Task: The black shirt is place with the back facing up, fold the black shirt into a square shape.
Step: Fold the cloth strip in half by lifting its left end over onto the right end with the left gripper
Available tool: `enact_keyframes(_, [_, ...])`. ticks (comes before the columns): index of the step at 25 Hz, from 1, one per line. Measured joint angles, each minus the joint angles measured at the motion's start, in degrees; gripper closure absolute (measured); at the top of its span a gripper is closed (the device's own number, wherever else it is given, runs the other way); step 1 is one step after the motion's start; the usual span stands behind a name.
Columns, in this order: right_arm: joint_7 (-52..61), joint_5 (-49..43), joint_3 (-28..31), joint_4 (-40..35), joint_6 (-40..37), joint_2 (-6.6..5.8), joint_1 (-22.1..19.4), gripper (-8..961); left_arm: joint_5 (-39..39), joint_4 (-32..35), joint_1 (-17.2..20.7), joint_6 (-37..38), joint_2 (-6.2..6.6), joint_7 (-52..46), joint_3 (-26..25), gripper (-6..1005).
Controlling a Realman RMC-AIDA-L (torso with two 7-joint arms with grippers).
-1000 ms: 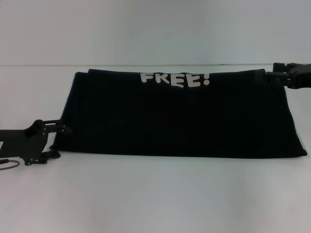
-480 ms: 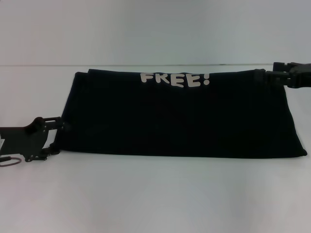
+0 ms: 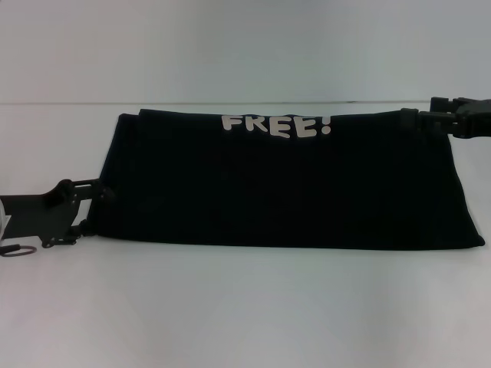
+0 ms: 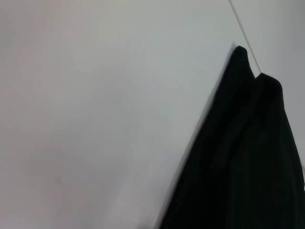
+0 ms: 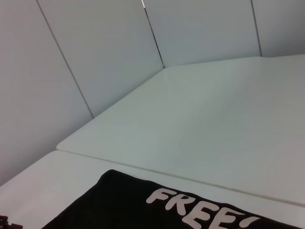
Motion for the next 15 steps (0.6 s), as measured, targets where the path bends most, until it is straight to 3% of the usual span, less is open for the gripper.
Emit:
enact_keyframes(13, [0.0, 0.0, 0.0, 0.0, 0.0, 0.00, 0.0, 12, -0.1, -0.8, -0.1, 0.4, -0.07, 3.1, 2.0, 234])
enact_keyframes(15, [0.0, 0.0, 0.1, 0.0, 0.0, 0.00, 0.0, 12, -0.1, -1.3, 0.0, 0.1, -0.09, 3.7, 2.0, 387])
